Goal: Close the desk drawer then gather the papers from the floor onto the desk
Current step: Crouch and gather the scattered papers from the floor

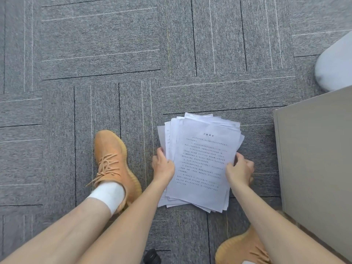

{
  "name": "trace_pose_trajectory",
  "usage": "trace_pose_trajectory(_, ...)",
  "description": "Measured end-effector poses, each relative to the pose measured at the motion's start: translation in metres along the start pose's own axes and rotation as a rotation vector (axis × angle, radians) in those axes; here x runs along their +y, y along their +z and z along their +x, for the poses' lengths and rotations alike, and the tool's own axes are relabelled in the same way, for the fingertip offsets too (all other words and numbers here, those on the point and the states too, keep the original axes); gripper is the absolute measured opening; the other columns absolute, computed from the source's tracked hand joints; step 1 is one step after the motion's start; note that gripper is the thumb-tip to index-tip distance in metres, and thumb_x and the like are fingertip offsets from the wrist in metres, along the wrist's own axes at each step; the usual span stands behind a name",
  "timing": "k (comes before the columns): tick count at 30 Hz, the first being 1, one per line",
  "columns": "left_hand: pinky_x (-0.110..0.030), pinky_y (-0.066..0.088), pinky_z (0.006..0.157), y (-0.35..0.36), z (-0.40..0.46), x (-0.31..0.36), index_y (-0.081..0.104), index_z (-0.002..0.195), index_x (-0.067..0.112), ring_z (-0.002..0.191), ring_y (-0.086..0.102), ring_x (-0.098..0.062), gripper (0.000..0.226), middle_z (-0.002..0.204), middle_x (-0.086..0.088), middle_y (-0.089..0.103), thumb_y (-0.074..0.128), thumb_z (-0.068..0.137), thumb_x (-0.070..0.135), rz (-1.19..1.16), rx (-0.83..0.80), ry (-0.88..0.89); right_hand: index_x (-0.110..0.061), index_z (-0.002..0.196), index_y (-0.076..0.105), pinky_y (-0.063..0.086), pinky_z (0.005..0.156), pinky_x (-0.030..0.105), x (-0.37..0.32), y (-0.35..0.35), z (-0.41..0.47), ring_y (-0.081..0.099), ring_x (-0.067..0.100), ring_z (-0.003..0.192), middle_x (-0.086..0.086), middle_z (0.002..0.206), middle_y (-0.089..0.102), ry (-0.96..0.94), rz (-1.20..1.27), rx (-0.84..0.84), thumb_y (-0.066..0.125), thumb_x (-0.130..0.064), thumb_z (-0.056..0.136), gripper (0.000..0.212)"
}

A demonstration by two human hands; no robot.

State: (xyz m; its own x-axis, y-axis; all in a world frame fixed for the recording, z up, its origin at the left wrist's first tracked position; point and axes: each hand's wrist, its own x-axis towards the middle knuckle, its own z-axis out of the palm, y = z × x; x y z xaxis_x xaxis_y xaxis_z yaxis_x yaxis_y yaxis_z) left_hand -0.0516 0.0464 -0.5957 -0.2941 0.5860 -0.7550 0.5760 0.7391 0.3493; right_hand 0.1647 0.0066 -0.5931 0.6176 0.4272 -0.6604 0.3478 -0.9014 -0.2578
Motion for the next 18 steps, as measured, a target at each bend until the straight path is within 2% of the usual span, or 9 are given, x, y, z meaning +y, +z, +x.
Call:
trace_pose_trajectory(5,-0.042,0.031,0.11,0.005,-0.003,0.003,0.014,0.148,0.011,0.131,0.037,-0.032,0.077,0.143,-0.017,0.035,0.056,0.084,0.015,-0.082,-0.018,-0.015,-0.026,0.144,0.043,0.049,0.097,0.047,-0.007,0.01,-0.004,0.055,0.032,0.107,0.006,0.13,0.037,-0.086,-0.017,-0.092,0.049,-0.018,0.093,0.052)
trace_pose_trajectory(7,-0.041,0.03,0.111,0.006,-0.004,0.006,0.009,0.15,0.011,0.133,0.034,-0.033,0.083,0.146,-0.017,0.031,0.059,0.083,0.018,-0.1,-0.024,-0.037,-0.026,0.148,0.038,0.048,0.099,0.049,-0.011,0.014,-0.005,0.054,0.033,0.107,0.007,0.132,0.039,-0.128,-0.028,-0.136,0.046,-0.016,0.093,0.056)
trace_pose_trajectory(11,-0.044,0.029,0.114,0.009,-0.005,0.009,0.005,0.151,0.012,0.136,0.032,-0.035,0.084,0.15,-0.017,0.026,0.056,0.085,0.015,-0.113,-0.009,-0.07,-0.023,0.153,0.033,0.043,0.102,0.042,-0.018,0.02,-0.008,0.051,0.031,0.118,0.01,0.135,0.043,-0.193,0.024,-0.179,0.047,-0.012,0.094,0.062)
trace_pose_trajectory(13,-0.044,0.038,0.107,0.007,-0.005,0.008,0.012,0.146,0.017,0.126,0.042,-0.033,0.075,0.144,-0.014,0.035,0.05,0.082,0.006,-0.192,-0.001,-0.08,-0.022,0.149,0.038,0.044,0.103,0.044,-0.018,0.02,-0.008,0.051,0.03,0.117,0.01,0.134,0.042,-0.16,0.048,-0.073,0.051,-0.012,0.091,0.06)
trace_pose_trajectory(15,-0.039,0.047,0.092,0.0,-0.004,0.006,0.021,0.138,0.017,0.109,0.052,-0.029,0.065,0.129,-0.007,0.047,0.049,0.082,-0.001,-0.283,0.018,-0.122,-0.018,0.148,0.039,0.045,0.102,0.048,-0.017,0.018,-0.007,0.05,0.032,0.118,0.012,0.135,0.041,-0.082,0.027,0.025,0.053,-0.012,0.09,0.06)
trace_pose_trajectory(18,-0.042,0.055,0.086,-0.01,0.002,-0.003,0.04,0.128,0.007,0.096,0.063,-0.03,0.059,0.116,-0.011,0.062,0.068,0.077,-0.003,-0.477,0.018,-0.277,-0.008,0.147,0.037,0.045,0.1,0.048,-0.013,0.017,-0.008,0.048,0.035,0.12,0.016,0.134,0.044,-0.102,-0.082,0.039,0.052,-0.012,0.09,0.059)
